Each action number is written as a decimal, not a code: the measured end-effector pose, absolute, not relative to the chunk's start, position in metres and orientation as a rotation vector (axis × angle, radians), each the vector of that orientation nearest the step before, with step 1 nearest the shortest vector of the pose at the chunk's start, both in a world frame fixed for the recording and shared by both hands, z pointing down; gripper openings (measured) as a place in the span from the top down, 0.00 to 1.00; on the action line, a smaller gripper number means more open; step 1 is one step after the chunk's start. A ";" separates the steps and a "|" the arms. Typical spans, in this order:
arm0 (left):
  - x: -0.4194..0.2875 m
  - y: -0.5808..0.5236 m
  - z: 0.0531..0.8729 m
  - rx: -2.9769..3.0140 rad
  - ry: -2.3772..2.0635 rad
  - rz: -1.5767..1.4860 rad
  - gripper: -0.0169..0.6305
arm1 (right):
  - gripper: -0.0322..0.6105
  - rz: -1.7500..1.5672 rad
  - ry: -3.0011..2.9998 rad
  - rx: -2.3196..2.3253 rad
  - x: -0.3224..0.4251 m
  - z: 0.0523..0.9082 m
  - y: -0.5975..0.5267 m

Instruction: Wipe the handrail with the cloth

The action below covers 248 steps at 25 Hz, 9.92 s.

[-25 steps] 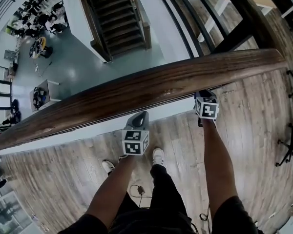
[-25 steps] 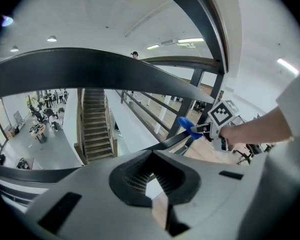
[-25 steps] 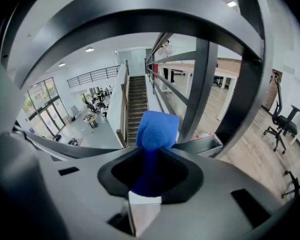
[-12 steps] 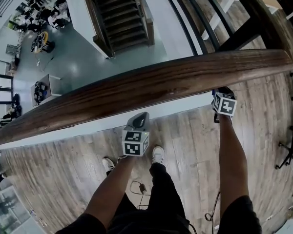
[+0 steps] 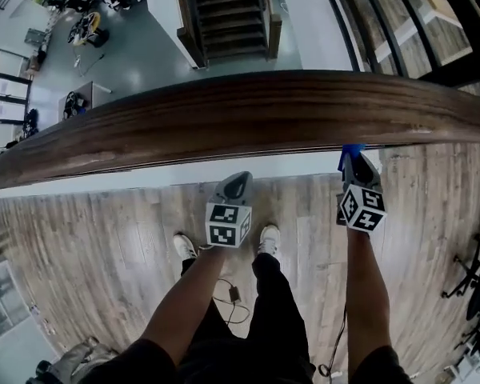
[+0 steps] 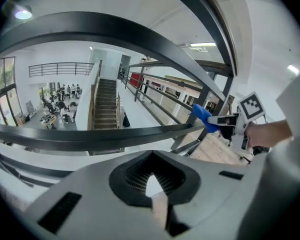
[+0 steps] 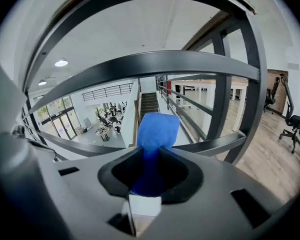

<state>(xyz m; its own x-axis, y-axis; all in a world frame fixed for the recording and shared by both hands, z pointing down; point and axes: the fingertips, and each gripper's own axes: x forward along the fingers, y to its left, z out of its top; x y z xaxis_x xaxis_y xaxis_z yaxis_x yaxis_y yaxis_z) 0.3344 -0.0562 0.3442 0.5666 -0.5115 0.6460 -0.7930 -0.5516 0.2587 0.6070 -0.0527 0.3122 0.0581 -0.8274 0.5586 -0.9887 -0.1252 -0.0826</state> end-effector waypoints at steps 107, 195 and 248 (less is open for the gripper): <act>0.193 -0.092 0.513 2.301 -1.049 0.736 0.97 | 0.79 0.897 -1.912 1.737 0.336 0.547 -0.119; -0.417 -0.102 0.645 1.896 -1.514 0.694 0.97 | 0.79 0.875 -2.215 1.178 -0.293 0.690 -0.161; -0.079 -0.101 0.661 2.025 -1.230 0.764 0.97 | 0.79 0.879 -1.845 1.505 0.120 0.739 -0.158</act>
<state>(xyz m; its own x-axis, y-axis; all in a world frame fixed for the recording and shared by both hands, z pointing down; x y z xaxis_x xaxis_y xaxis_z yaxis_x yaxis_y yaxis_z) -0.0789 -0.1008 0.6606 0.3929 -0.5352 0.7478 -0.9075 -0.3569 0.2214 0.1203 -0.1576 0.7387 -0.1821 -0.5892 0.7872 -0.9825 0.1403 -0.1224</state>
